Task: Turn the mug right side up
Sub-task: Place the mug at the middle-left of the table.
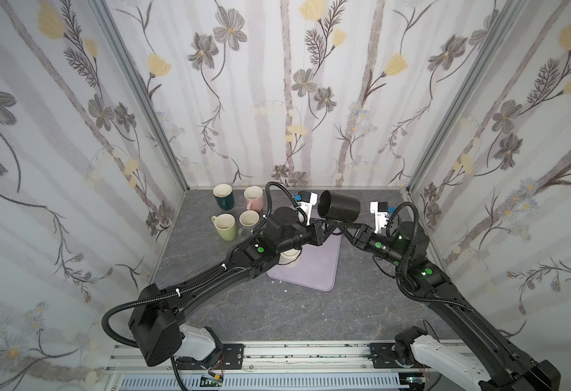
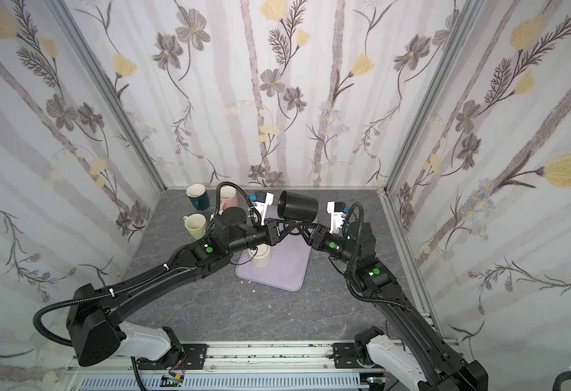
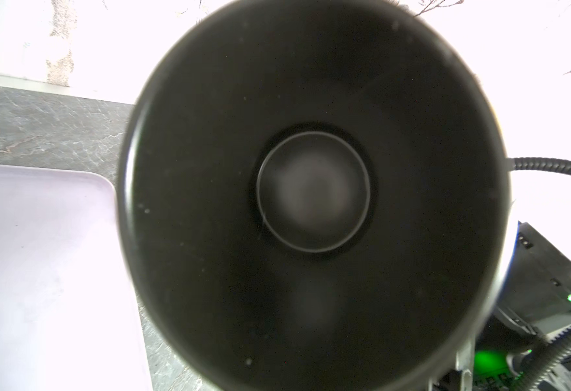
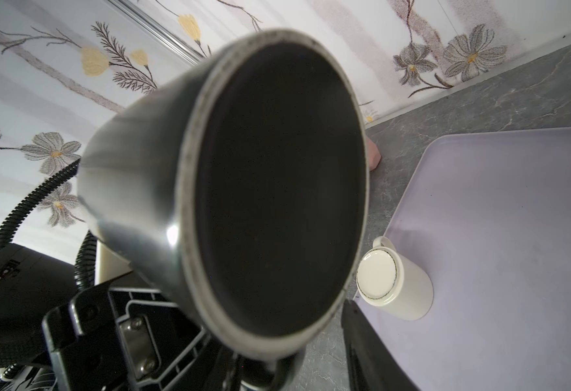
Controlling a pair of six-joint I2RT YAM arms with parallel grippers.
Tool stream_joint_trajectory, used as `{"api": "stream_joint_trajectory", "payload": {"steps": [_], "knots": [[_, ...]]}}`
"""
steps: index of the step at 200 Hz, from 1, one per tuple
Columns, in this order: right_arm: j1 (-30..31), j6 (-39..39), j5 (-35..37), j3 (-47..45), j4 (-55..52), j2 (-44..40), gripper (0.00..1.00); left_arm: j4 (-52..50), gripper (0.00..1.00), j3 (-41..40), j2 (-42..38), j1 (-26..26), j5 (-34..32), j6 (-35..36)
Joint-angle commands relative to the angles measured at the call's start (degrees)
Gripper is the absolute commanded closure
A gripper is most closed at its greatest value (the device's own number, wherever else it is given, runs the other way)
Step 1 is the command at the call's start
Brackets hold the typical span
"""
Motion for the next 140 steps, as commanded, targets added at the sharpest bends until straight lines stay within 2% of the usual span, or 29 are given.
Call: {"api": "stream_joint_trajectory", "payload": {"steps": [1, 18, 60, 96, 140], "knots": [[0.2, -0.9, -1.2, 1.0, 5.8, -1.1, 0.51, -5.7, 1.0, 0.4, 0.0, 0.1, -6.7, 4.0], [0.2, -0.3, -1.0, 0.5, 6.7, -1.9, 0.46, -8.4, 1.0, 0.5, -0.3, 0.2, -9.5, 5.5], [0.2, -0.3, 0.1, -0.7, 6.1, -3.3, 0.4, -11.7, 1.0, 0.4, -1.4, 0.7, -12.5, 7.7], [0.2, 0.0, 1.2, -2.3, 6.4, -4.7, 0.37, -12.7, 1.0, -0.7, -1.4, 1.9, -11.6, 7.2], [0.1, 0.6, 2.6, -8.3, 8.1, -7.9, 0.22, -15.5, 1.0, -1.8, -2.3, 5.3, -10.2, 5.4]]}}
